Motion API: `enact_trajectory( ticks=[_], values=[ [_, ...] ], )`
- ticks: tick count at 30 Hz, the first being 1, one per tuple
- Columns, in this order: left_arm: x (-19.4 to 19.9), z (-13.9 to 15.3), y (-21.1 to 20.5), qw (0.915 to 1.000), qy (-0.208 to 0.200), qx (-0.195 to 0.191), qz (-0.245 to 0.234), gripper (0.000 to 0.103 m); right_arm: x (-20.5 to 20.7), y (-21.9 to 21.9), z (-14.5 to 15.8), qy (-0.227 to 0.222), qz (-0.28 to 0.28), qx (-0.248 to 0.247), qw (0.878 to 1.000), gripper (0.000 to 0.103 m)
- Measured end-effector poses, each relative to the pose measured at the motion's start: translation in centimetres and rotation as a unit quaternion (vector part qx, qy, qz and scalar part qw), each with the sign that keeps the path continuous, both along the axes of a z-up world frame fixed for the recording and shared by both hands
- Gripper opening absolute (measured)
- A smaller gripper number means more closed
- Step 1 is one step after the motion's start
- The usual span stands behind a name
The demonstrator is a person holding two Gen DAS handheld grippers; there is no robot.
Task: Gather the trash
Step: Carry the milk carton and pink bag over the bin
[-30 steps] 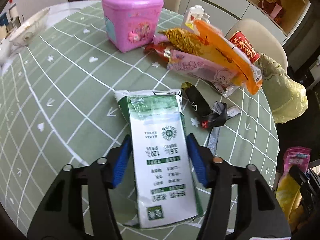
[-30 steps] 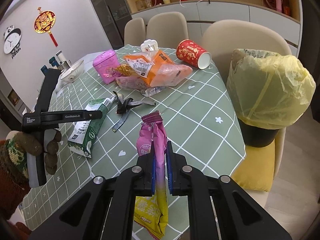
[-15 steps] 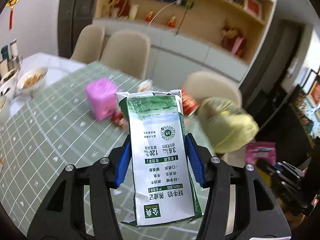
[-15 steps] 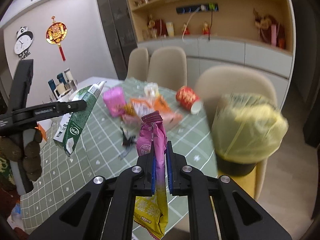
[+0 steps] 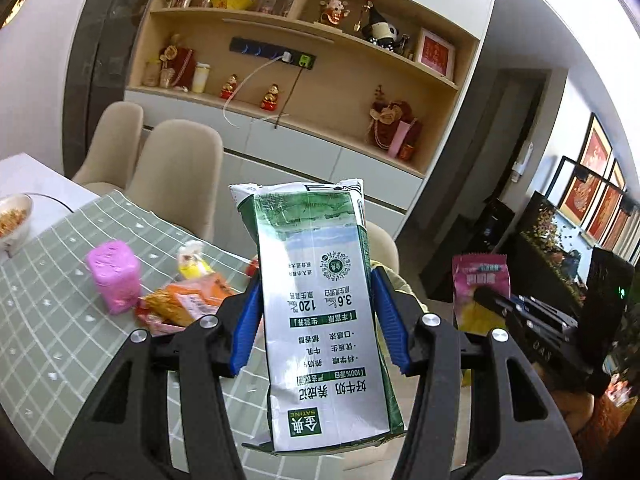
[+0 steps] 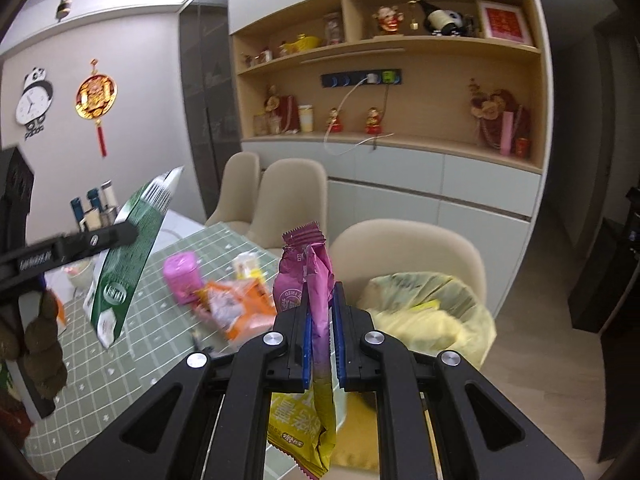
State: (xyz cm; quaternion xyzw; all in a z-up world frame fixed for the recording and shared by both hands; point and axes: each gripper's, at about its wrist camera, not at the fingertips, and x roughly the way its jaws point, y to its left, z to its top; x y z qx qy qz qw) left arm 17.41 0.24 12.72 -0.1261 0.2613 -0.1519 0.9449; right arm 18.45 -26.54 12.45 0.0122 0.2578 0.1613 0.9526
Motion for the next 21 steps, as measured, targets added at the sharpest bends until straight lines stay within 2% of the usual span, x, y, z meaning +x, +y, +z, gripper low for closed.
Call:
enact_trajectory(
  ticks=[6,11,14,21],
  values=[
    [3.6,-1.5,-2.2,0.9998,0.019,0.000,0.008,0.050,3.6,-3.2,-0.4,-0.009,-0.010,-0.006,1.000,0.010],
    [7.1,-1.9,-4.7,0.9995,0.027,0.010,0.014,0.050,7.3,-6.1,-1.4,-0.002,-0.012,0.007,1.000,0.010],
    [9.4,-2.2,-5.9,0.9992,0.035,0.000,0.021,0.050,9.3,-7.8,-2.3,0.002,-0.012,0.007,1.000,0.010],
    [13.4,-3.8,-8.8,0.9982,0.056,0.002,0.023,0.050,12.8,-11.3,-4.0,0.013,-0.017,0.018,1.000,0.010]
  ],
)
